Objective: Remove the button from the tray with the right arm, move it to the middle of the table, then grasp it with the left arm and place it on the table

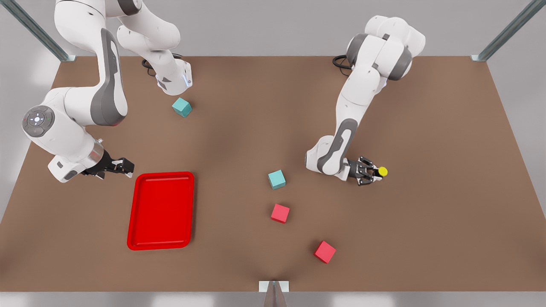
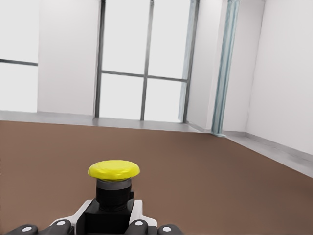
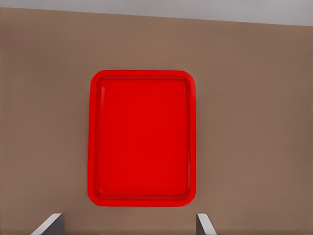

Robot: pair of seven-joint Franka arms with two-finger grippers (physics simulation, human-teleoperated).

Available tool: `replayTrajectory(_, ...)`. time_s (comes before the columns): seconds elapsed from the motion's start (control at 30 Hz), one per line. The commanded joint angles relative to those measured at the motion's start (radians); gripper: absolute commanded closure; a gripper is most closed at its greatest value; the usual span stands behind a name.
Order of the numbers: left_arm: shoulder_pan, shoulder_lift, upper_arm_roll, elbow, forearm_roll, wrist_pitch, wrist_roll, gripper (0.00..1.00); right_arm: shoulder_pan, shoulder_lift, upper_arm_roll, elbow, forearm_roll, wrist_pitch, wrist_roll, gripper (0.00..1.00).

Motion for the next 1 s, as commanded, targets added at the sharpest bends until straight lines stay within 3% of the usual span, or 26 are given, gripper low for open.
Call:
replayTrajectory(0.0,-0.001,0.012,0.0,0.0,0.002,-0.03,-0.279,0.51,0.0,-0.001,0.0,0.001,0.001,0.0,-0.002,0.0)
replayTrajectory(0.37,-0.017,0.026,-0.001,-0.001,-0.001,-0.045,-0.264,0.48,-0.001,0.001,0.0,0.001,0.001,0.0,-0.003,0.0)
replayTrajectory(0.4,-0.017,0.026,-0.001,-0.006,0.0,-0.048,-0.247,0.01,-0.001,0.001,0.0,0.001,0.001,0.0,-0.002,0.0)
replayTrajectory(0.87,-0.076,0.003,-0.017,-0.009,-0.061,-0.109,-0.215,0.0,-0.001,0.006,0.0,0.007,0.001,0.0,-0.006,0.0)
replayTrajectory(0.97,-0.103,-0.066,-0.053,-0.018,-0.137,-0.165,-0.16,0.0,-0.001,0.007,0.0,0.007,0.001,0.0,-0.006,0.0)
